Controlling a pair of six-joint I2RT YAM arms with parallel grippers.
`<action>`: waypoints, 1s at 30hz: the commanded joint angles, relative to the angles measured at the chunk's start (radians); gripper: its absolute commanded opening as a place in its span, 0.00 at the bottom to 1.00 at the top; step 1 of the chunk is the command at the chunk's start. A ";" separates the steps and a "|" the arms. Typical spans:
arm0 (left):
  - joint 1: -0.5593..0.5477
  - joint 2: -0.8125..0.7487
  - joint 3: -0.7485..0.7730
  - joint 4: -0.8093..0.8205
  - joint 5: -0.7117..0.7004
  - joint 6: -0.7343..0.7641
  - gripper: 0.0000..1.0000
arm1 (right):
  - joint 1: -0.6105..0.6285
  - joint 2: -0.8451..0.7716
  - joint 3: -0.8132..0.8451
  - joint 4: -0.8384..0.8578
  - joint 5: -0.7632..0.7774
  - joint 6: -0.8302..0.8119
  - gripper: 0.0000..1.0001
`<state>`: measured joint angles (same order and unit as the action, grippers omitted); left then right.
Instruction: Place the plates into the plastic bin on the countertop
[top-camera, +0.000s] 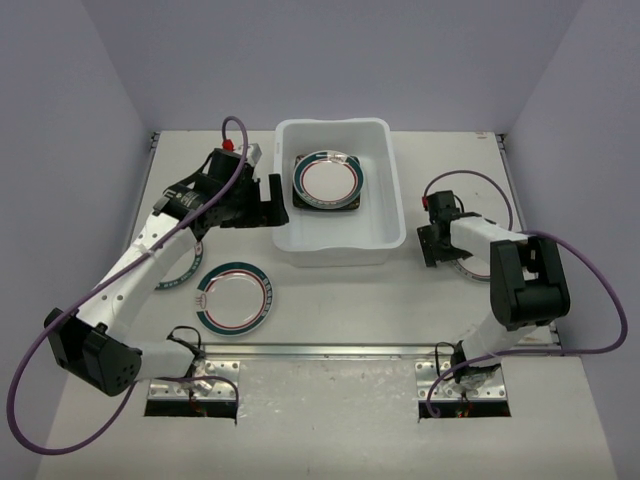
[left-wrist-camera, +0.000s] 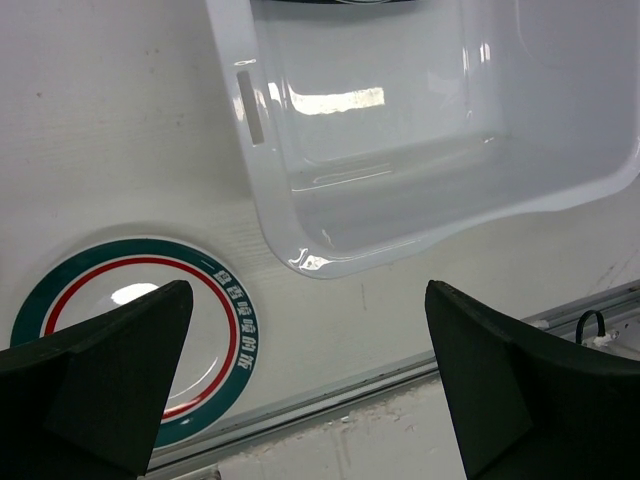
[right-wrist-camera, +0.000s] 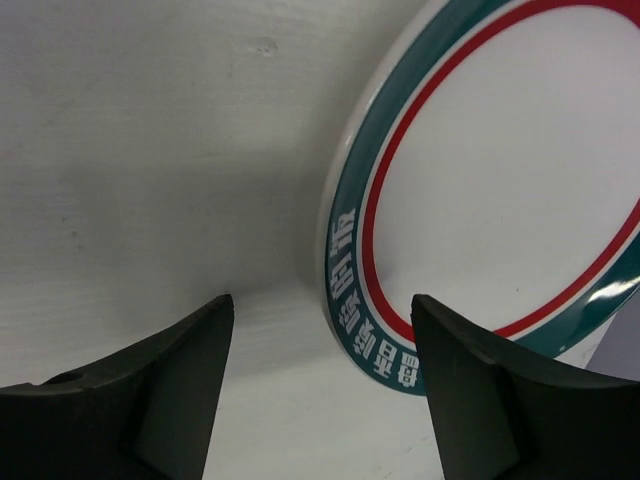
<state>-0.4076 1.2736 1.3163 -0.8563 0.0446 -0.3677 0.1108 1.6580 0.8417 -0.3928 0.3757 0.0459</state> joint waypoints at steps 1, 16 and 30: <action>-0.007 -0.021 0.034 0.020 0.022 0.022 1.00 | -0.002 0.059 0.003 0.088 0.022 -0.050 0.55; -0.007 -0.014 0.040 0.021 0.053 0.023 1.00 | -0.008 0.160 0.032 0.141 0.015 -0.073 0.07; -0.007 -0.007 0.100 -0.026 -0.007 0.039 1.00 | 0.003 -0.072 0.257 -0.009 0.105 -0.069 0.00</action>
<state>-0.4076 1.2750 1.3435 -0.8724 0.0827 -0.3508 0.1053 1.6898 0.9754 -0.3621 0.4858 -0.0362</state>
